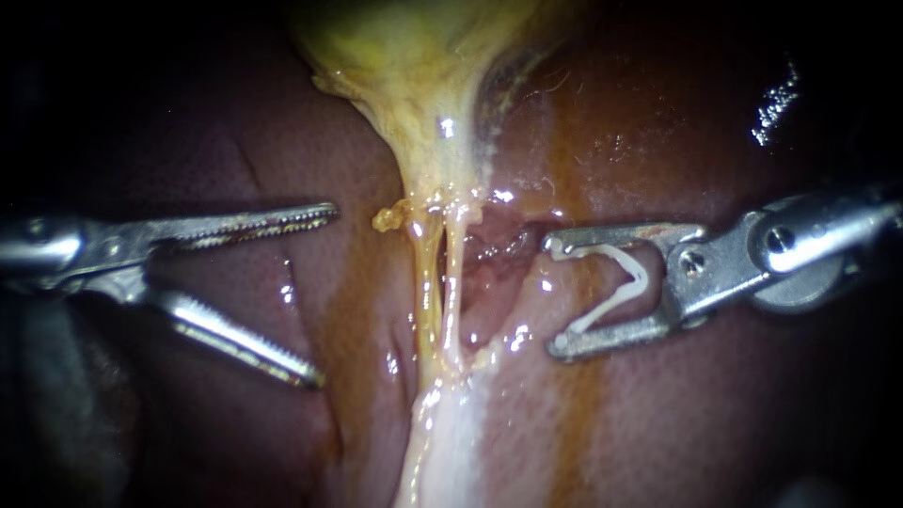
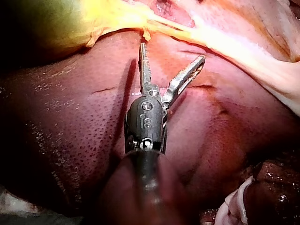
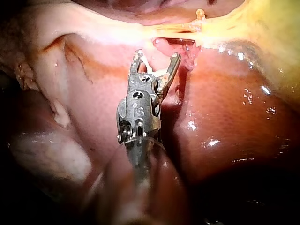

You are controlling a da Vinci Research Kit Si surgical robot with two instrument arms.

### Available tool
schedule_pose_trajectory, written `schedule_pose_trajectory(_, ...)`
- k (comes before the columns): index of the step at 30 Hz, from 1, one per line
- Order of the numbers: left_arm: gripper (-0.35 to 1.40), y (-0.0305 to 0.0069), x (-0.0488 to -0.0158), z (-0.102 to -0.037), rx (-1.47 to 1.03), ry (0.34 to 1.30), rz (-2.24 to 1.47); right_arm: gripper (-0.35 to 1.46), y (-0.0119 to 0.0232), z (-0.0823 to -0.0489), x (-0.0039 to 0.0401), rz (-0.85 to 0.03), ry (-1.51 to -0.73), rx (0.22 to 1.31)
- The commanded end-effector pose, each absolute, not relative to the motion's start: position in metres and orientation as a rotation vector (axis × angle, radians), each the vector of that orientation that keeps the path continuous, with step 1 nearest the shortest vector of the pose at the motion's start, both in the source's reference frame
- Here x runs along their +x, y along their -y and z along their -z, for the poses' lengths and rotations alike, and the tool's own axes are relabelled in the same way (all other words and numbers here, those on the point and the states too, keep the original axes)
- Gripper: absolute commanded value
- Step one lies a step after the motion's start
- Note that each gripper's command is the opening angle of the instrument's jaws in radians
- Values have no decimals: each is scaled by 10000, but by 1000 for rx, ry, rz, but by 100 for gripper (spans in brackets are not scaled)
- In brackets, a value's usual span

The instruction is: Grabbing gallbladder

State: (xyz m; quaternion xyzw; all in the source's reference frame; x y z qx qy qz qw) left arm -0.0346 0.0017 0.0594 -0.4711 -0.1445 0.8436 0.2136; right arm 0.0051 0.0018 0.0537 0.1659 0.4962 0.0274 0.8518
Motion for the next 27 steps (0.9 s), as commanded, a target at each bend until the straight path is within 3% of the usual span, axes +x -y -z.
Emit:
schedule_pose_trajectory(1, 96, -18, -346, -595, -1308, 402, -2341, 50, -18, -537, 51, -58, -1044, 349)
schedule_pose_trajectory(9, 78, -44, -351, -604, -1289, 424, -2310, 50, -18, -537, 51, -58, -1044, 349)
schedule_pose_trajectory(17, 46, -78, -367, -632, -1263, 451, -2268, 50, -18, -538, 51, -58, -1044, 349)
schedule_pose_trajectory(27, 17, -85, -362, -652, -1238, 435, -2241, 50, -18, -539, 52, -58, -1044, 348)
